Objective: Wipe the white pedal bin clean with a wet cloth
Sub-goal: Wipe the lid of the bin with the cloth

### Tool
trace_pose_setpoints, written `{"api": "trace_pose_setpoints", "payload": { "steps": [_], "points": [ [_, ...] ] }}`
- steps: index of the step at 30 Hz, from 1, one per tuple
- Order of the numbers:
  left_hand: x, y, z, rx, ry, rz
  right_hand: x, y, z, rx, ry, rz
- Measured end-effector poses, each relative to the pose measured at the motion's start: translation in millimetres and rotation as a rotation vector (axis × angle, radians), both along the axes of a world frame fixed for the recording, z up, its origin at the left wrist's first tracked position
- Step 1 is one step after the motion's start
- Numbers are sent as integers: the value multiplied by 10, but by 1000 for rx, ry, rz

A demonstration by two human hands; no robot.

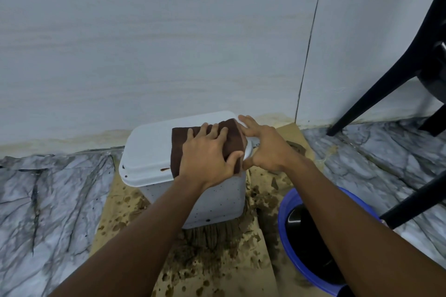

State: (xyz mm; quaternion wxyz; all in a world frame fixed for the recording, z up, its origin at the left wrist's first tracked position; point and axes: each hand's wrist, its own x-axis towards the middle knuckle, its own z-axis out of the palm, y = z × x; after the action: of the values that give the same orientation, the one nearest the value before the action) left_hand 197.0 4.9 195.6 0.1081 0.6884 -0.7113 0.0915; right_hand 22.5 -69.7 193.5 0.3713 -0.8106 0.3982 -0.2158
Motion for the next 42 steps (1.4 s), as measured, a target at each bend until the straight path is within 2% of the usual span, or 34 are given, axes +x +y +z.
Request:
{"api": "trace_pose_setpoints", "payload": {
  "steps": [7,12,16,21,25,31,38,42],
  "points": [
    [355,231,-33,-72,-25,5,-23,16,77,-50,103,-8],
    [400,155,-50,28,-10,-102,-19,-29,55,-39,107,-23],
    [905,310,8,113,9,-157,-19,-40,34,-31,98,-31],
    [1473,635,-73,85,68,-98,7,-46,3,-5,52,-35],
    [1292,546,-38,99,23,-43,24,-25,3,-33,92,-44],
    [543,170,38,166,-60,-120,30,39,76,-74,120,-54],
    [1142,542,-36,73,-10,-137,21,67,86,-16,55,-51],
    [1056,504,-10,104,-6,-78,23,54,70,-37,83,-54]
  ]
}}
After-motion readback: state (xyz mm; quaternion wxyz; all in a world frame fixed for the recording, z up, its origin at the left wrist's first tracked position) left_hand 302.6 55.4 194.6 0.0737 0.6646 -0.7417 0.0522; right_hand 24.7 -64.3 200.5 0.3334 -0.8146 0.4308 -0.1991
